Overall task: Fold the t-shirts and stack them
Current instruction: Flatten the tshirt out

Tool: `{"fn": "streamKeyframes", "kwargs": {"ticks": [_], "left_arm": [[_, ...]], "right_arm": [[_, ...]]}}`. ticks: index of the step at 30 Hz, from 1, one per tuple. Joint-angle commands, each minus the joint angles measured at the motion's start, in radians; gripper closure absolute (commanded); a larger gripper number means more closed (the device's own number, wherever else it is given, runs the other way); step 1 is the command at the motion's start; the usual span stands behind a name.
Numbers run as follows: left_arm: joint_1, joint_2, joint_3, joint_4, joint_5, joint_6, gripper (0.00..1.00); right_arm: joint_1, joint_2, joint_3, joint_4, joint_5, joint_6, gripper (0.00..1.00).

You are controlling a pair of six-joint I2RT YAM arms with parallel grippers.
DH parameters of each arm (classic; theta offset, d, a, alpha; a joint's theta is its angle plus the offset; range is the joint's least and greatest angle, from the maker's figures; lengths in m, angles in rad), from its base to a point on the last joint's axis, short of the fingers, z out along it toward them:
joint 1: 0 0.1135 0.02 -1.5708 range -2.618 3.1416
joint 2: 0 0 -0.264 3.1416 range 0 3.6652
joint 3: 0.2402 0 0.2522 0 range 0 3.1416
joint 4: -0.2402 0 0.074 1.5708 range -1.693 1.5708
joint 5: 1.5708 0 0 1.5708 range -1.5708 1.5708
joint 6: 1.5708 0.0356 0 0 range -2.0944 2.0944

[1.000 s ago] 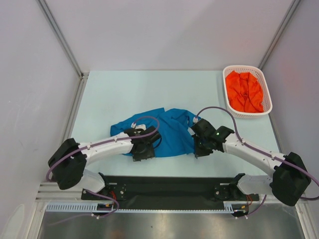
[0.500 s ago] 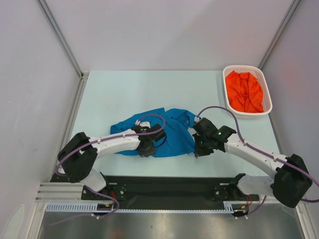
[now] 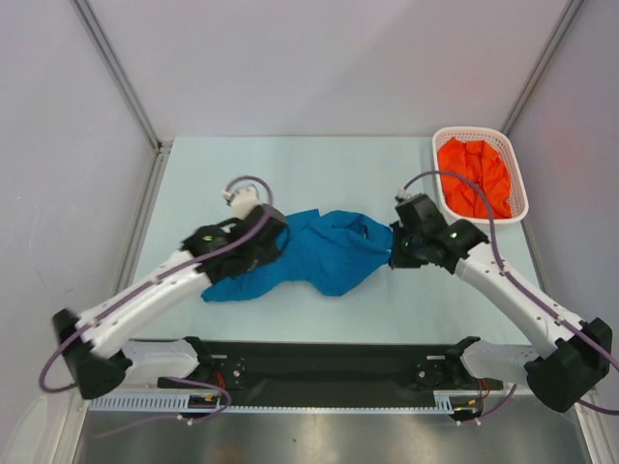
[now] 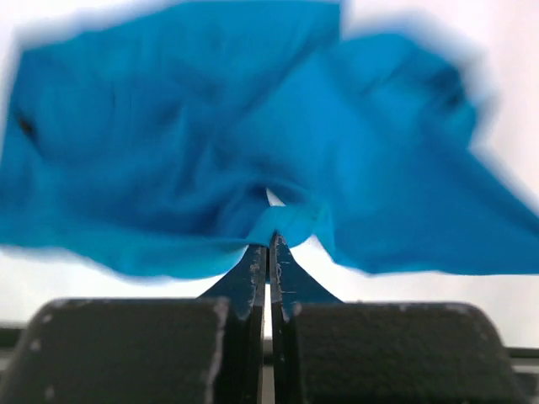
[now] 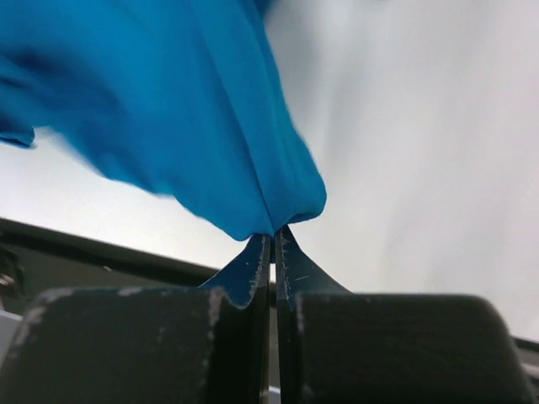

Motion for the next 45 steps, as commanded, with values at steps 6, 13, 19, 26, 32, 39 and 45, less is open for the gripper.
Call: {"fn": "streamKeyframes", "kwargs": {"ticks": [6, 13, 19, 26, 32, 39, 45], "left_arm": [[0.161, -0.351, 0.338, 0.103, -0.116, 0.424, 1.0], [0.17, -0.343, 0.69, 0.105, -0.268, 0.723, 1.0], [0.17, -0.307, 0.987, 0.265, -0.255, 0.975, 1.0], [0.168, -0.248, 1.236, 0.336, -0.034, 1.041, 1.0], [0.168, -0.238, 1.203, 0.317, 0.092, 0.977, 1.0], [0.168, -0.256, 0.785, 0.461, 0.065, 0.944, 1.0], [0.323, -0.109, 0.441, 0.746, -0.012, 0.952, 1.0]], "right_arm": [[-0.064, 0.011, 0.455, -0.096, 0.19, -0.161, 1.0], [-0.089, 0.067, 0.793, -0.201, 0.296, -0.2, 1.0], [-0.089, 0.064, 1.023, -0.258, 0.218, -0.21, 1.0], [-0.089, -0.017, 1.157, -0.246, -0.023, -0.214, 1.0], [-0.089, -0.08, 1.116, -0.225, -0.156, -0.129, 1.0], [-0.091, -0.057, 0.915, -0.174, -0.115, -0.028, 1.0], [-0.138, 0.194, 0.781, -0.029, -0.014, -0.114, 1.0]]}}
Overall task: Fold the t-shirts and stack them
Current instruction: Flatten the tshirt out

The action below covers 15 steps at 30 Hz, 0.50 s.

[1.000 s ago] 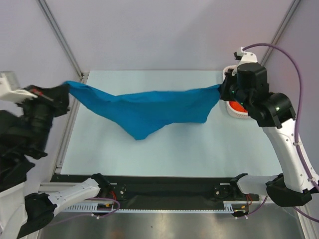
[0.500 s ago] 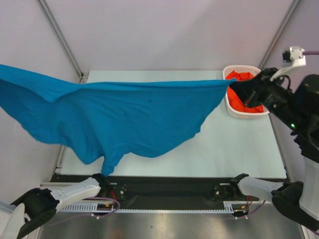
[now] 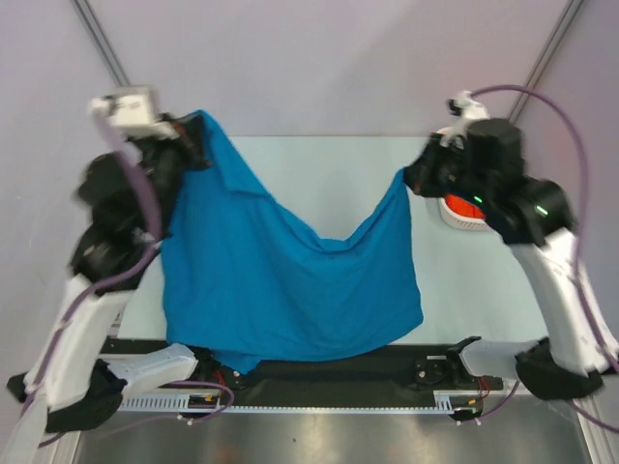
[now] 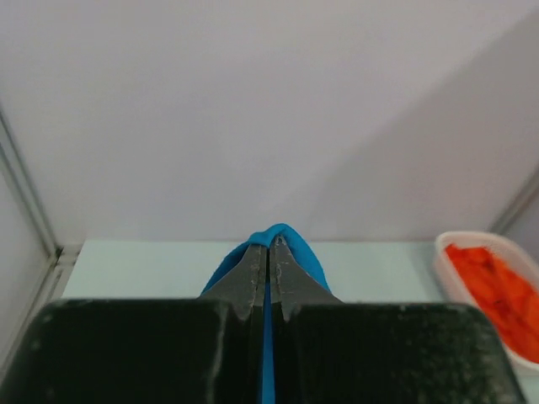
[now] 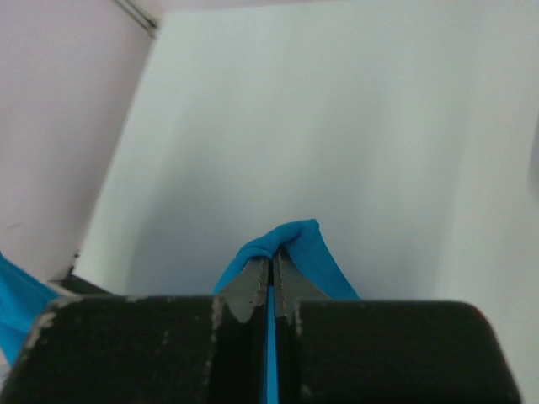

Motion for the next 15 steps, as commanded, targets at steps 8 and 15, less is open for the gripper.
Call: {"fn": "streamKeyframes", "kwargs": {"ticks": [8, 15], "left_arm": [[0.396, 0.567, -0.171, 0.473, 0.256, -0.108, 1.0], [0.487, 0.975, 0.21, 0.429, 0.383, -0.136, 1.0]], "right_arm": [[-0.241, 0.552, -0.12, 0.488, -0.078, -0.102, 1.0], [-0.319, 0.976, 0.279, 0.508, -0.147, -0.116, 1.0]]}}
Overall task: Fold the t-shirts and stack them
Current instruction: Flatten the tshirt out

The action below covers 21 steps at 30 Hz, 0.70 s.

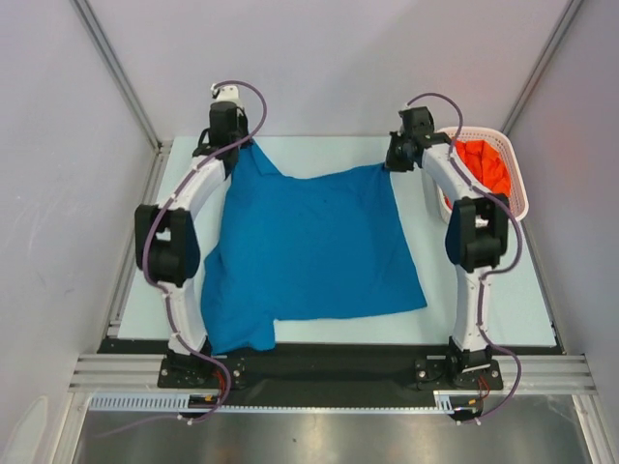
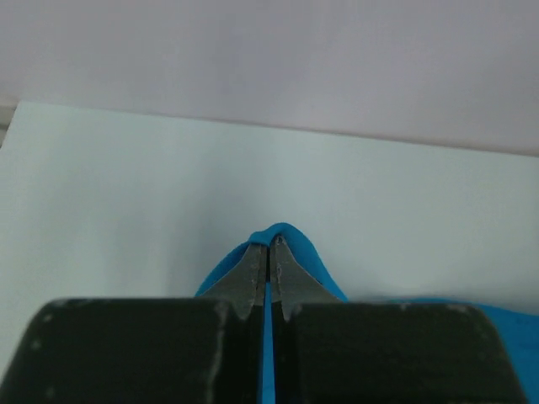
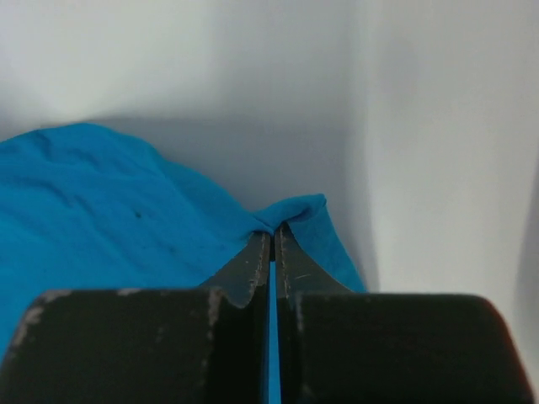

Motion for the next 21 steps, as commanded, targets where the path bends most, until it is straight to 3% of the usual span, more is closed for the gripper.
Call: {"fn": "streamKeyframes", "kwargs": {"ticks": [1, 6, 14, 21], "left_arm": [[0.022, 0.102, 0.261, 0.075, 0.091, -0.029, 1.0], [0.048, 0.247, 0.517, -0.004, 0.127, -0.012, 1.0], [0.071, 0.261, 0.513, -0.02, 0.22, -0.046, 1.0], [0.077, 0.129, 0.516, -0.099, 0.148, -0.061, 1.0]], "right_arm": [[-0.031, 0.114, 0.284, 0.055, -0.052, -0.021, 1.0], [-0.074, 0.263, 0.476, 0.018, -0.074, -0.015, 1.0], [-0.095, 0.279, 0.424, 0.102, -0.12, 0.011, 1.0], [-0.111, 0.204, 0.439, 0.047, -0.103, 0.091, 1.0]]}}
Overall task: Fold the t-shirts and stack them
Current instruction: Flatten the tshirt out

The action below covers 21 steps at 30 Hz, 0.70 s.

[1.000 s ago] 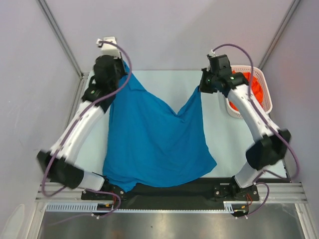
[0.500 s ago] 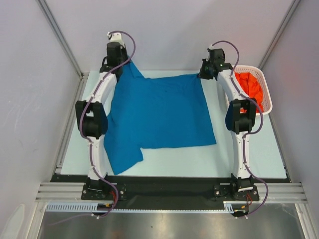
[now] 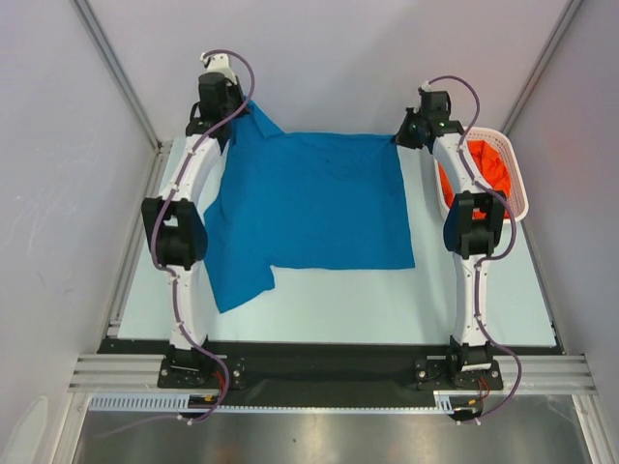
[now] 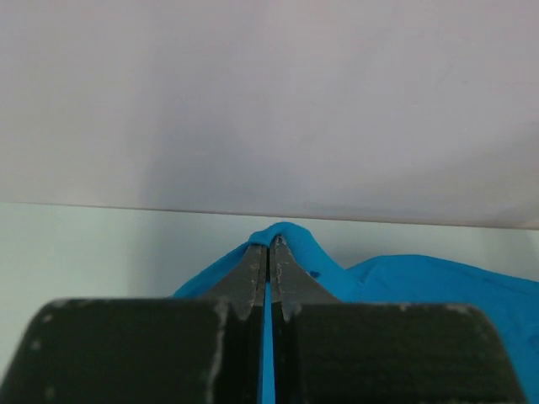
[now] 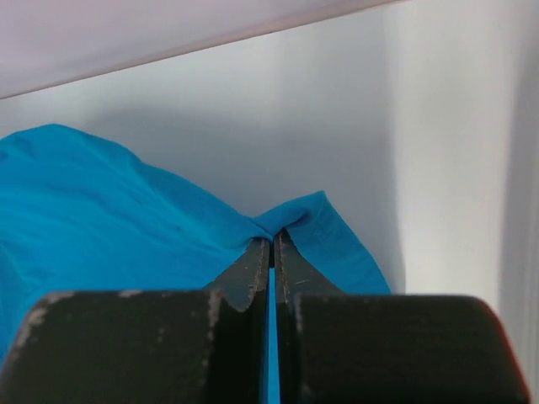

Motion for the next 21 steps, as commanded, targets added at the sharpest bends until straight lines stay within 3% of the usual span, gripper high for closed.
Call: {"fn": "streamKeyframes", "kwargs": {"ticks": [1, 4, 8, 13, 21], "left_arm": [[0.013, -0.152, 0.041, -0.023, -0.033, -0.022, 1.0], [0.016, -0.276, 0.036, -0.014, -0.079, -0.013, 1.0], [0.018, -0.478, -0.019, 0.052, -0.101, 0.027, 1.0], [0.018, -0.788, -0.224, 0.189, -0.068, 0.113, 1.0], [0.018, -1.052, -0.255, 0.161, -0.109, 0.196, 1.0]], "right_arm": [[0.001, -0.087, 0.035, -0.01, 0.013, 0.057, 1.0], [0.024, -0.216, 0.009, -0.031, 0.047, 0.034, 1.0], [0.085, -0.502, -0.116, 0.005, 0.172, -0.078, 1.0], [0.145, -0.798, -0.331, 0.171, 0.252, -0.165, 1.0], [0.384, -1.171, -0.562, 0.441, 0.367, -0.412, 1.0]]}}
